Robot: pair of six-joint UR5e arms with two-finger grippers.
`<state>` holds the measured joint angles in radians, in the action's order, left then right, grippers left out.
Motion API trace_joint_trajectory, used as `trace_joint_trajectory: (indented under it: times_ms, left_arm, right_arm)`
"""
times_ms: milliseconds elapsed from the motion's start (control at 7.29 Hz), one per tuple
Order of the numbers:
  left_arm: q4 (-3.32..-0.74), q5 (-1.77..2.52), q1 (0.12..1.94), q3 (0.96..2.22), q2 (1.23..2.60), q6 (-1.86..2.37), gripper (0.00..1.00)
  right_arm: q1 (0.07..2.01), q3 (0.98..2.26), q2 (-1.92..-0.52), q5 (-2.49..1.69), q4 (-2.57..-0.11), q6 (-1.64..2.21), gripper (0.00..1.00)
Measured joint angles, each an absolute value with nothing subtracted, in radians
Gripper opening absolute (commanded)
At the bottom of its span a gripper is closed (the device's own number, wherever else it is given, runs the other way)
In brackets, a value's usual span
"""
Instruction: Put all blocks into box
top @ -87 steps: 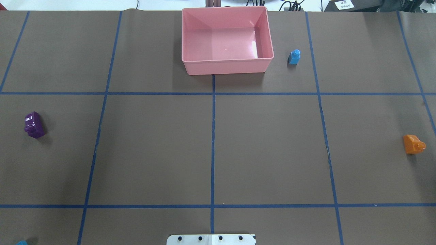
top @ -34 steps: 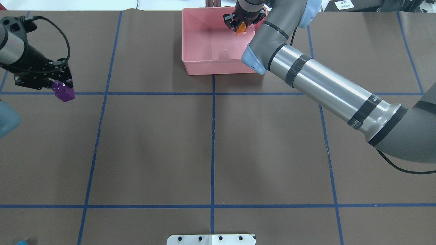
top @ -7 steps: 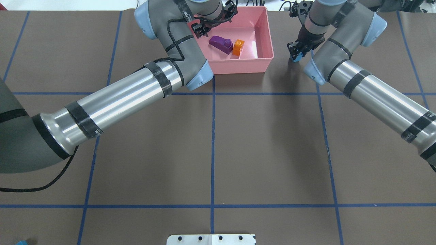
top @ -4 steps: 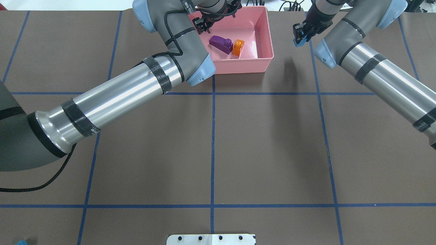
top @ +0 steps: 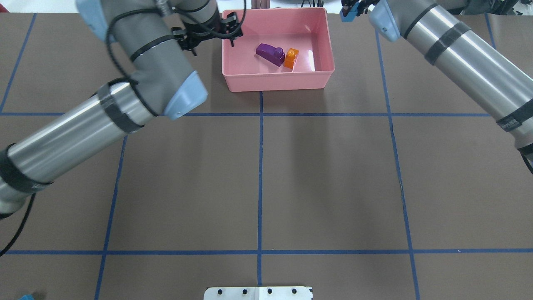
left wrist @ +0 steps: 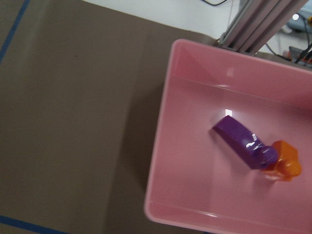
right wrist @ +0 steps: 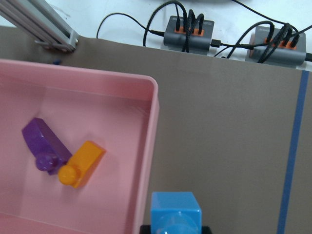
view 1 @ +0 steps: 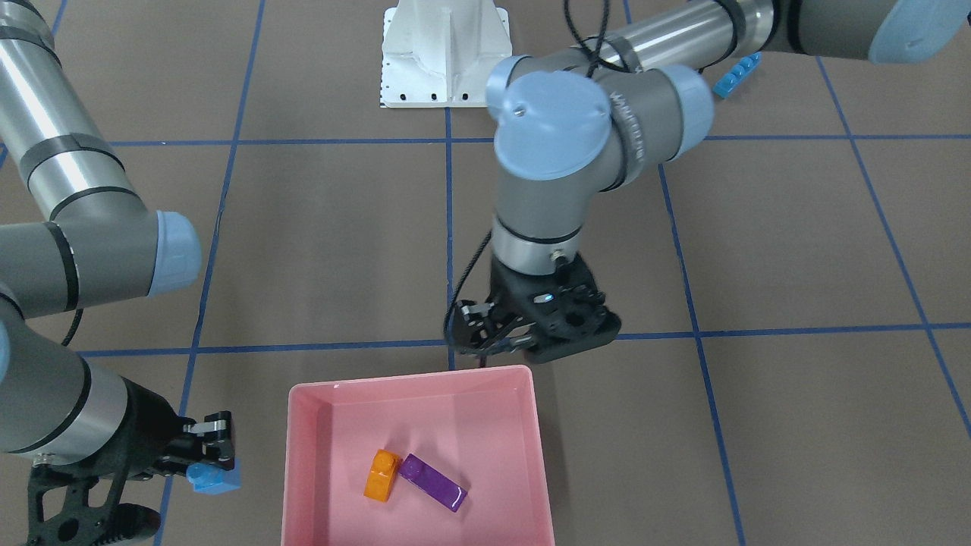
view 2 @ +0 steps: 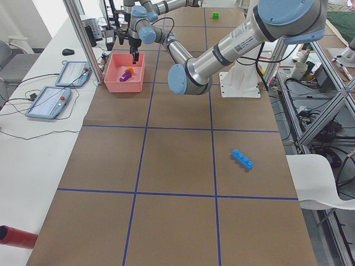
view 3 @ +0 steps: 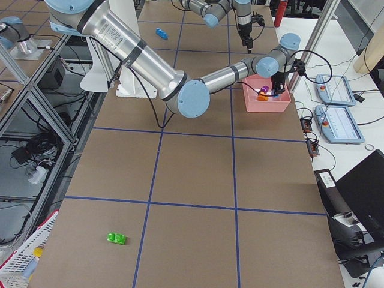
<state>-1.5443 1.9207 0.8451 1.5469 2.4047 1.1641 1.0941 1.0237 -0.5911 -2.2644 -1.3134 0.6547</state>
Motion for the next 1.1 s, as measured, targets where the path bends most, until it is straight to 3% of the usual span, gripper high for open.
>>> trace_joint_trajectory:
  times_ms: [412, 823, 960, 1097]
  left_arm:
    - [-1.516, 1.95, 0.853, 2.022, 1.863, 0.904, 1.0]
    - [-1.531, 1.974, 0.847, 2.269, 1.52, 0.778, 1.0]
    - [-1.569, 2.002, 0.831, 2.318, 1.424, 0.768, 1.0]
    - [-1.667, 2.016, 0.794, 2.338, 1.311, 0.768, 1.0]
  right_arm:
    - [1.016, 0.925, -0.489, -2.117, -1.251, 0.762, 0.0]
    - [0.928, 0.83, -0.463, -1.989, -1.083, 0.885, 0.02]
    - [0.912, 0.825, -0.462, -1.972, -1.068, 0.903, 0.84]
    - [0.903, 0.823, -0.462, -1.965, -1.057, 0.926, 0.99]
